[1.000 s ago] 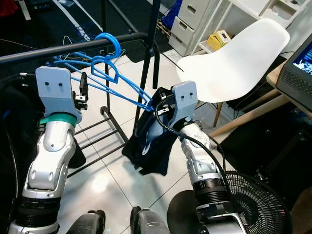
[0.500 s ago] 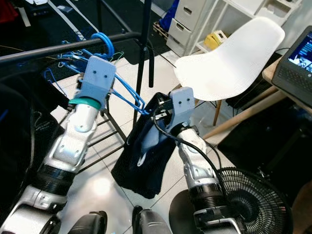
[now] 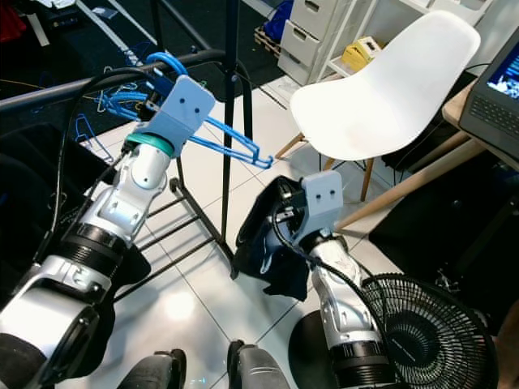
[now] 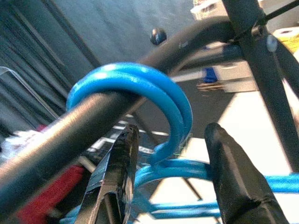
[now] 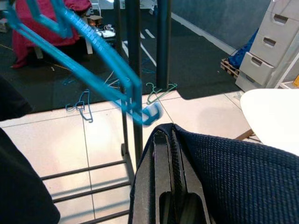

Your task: Hang hanger

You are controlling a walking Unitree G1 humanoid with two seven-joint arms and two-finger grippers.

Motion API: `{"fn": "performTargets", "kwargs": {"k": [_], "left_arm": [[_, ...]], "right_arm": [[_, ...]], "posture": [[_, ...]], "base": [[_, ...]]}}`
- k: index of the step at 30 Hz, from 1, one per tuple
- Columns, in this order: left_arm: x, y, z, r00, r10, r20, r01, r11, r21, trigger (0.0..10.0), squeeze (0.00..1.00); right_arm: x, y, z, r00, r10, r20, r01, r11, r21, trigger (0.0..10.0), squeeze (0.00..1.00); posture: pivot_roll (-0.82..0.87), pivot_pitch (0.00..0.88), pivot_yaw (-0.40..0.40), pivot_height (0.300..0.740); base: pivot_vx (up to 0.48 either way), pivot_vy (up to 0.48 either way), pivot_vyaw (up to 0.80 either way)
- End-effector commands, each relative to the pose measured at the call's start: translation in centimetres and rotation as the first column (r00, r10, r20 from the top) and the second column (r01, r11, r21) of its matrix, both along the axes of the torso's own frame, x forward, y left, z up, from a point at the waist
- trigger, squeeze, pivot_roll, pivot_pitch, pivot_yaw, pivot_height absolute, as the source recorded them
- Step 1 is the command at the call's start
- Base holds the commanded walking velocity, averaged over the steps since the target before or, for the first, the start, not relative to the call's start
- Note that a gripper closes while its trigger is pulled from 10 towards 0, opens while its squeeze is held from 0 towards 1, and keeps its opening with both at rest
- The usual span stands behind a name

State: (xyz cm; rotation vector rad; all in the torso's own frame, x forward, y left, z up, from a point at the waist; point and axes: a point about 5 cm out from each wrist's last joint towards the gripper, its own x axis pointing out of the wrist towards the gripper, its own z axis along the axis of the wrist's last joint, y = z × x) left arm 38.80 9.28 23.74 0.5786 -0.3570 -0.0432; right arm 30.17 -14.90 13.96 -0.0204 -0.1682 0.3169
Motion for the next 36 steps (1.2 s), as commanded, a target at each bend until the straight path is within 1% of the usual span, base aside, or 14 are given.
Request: {"fn": "performTargets", "kwargs": {"k": [1,3,4,5,6,8,10,14,18,20,23,26,33,36], "left_arm": [[-0.2,-0.1,-0.3,0.996,-0.078,-0.041,0.076,0.995,-0.061,10.0,0.00],[-0.2,-0.1,-0.3,0.996,-0.078,-0.041,0.076,0.995,-0.061,10.0,0.00],[-0.5,-0.2,-0.4,0.987,-0.144,-0.066,0.136,0.985,-0.109,10.0,0.00],[-0.5,-0.2,-0.4,0.987,-0.144,-0.066,0.136,0.985,-0.109,10.0,0.00],[-0.8,-0.3,-0.5,0.974,-0.212,-0.086,0.197,0.969,-0.151,10.0,0.00],[-0.8,-0.3,-0.5,0.974,-0.212,-0.086,0.197,0.969,-0.151,10.0,0.00],[-1.9,-0.7,-0.9,0.932,-0.341,-0.124,0.306,0.922,-0.236,10.0,0.00],[-2.3,-0.8,-1.2,0.912,-0.387,-0.136,0.347,0.905,-0.246,10.0,0.00],[-2.4,0.1,-1.4,0.935,-0.324,-0.143,0.295,0.937,-0.188,10.0,0.00],[-2.4,1.0,-1.6,0.963,-0.222,-0.155,0.205,0.972,-0.118,10.0,0.00],[-2.5,1.4,-1.8,0.972,-0.169,-0.165,0.161,0.985,-0.064,10.0,0.00],[-2.5,1.6,-2.0,0.975,-0.144,-0.168,0.138,0.989,-0.048,10.0,0.00],[-2.5,2.8,-1.5,0.985,-0.051,-0.167,0.034,0.994,-0.104,10.0,0.00],[-2.9,3.2,-0.9,0.986,-0.030,-0.165,0.000,0.984,-0.177,10.0,0.00]], "right_arm": [[-0.1,0.2,0.2,1.000,0.004,0.011,-0.005,1.000,0.015,10.0,0.00],[-0.1,0.2,0.2,1.000,0.004,0.011,-0.005,1.000,0.015,10.0,0.00],[-0.1,0.4,0.2,1.000,0.006,0.011,-0.006,1.000,0.017,10.0,0.00],[-0.1,0.4,0.2,1.000,0.006,0.011,-0.006,1.000,0.017,10.0,0.00],[-0.1,0.6,0.2,1.000,0.008,0.009,-0.008,1.000,0.020,10.0,0.00],[-0.1,0.6,0.2,1.000,0.008,0.009,-0.008,1.000,0.020,10.0,0.00],[-0.1,0.7,0.2,1.000,0.011,0.006,-0.012,1.000,0.021,10.0,0.00],[-0.2,0.7,0.2,1.000,0.012,0.001,-0.012,1.000,0.021,10.0,0.00],[-0.3,0.6,0.2,1.000,0.010,-0.004,-0.010,1.000,0.023,10.0,0.00],[-0.4,0.7,0.1,1.000,0.011,-0.008,-0.011,1.000,0.025,10.0,0.00],[-0.4,0.8,0.0,1.000,0.014,-0.011,-0.014,1.000,0.026,10.0,0.00],[-0.4,0.8,0.0,1.000,0.016,-0.011,-0.015,1.000,0.027,10.0,0.00],[-0.3,0.8,0.0,1.000,0.014,-0.011,-0.014,1.000,0.027,10.0,0.00],[-0.5,0.7,0.0,1.000,0.010,-0.013,-0.010,1.000,0.026,10.0,0.00]], "posture": [[-0.07,0.115,-0.017,0.740],[-0.07,0.115,-0.017,0.740],[-0.07,0.115,-0.017,0.740],[-0.07,0.115,-0.017,0.740],[-0.07,0.117,-0.018,0.740],[-0.07,0.117,-0.018,0.740],[-0.06,0.119,-0.019,0.740],[-0.06,0.120,-0.018,0.740],[-0.06,0.123,-0.017,0.740],[-0.06,0.123,-0.017,0.740],[-0.05,0.126,-0.017,0.740],[-0.05,0.126,-0.018,0.740],[-0.05,0.127,-0.016,0.740],[-0.05,0.131,-0.012,0.740]], "base": [[0.000,0.000,0.00],[0.000,0.000,0.00],[0.000,0.000,0.00],[0.000,0.000,0.00],[0.000,0.000,0.00],[0.000,0.000,0.00],[0.000,0.000,0.00],[0.000,0.000,0.00],[0.000,0.000,0.00],[0.000,0.000,0.00],[0.000,0.000,0.00],[0.000,0.000,0.00],[0.000,0.000,0.00],[0.000,0.000,0.00]]}}
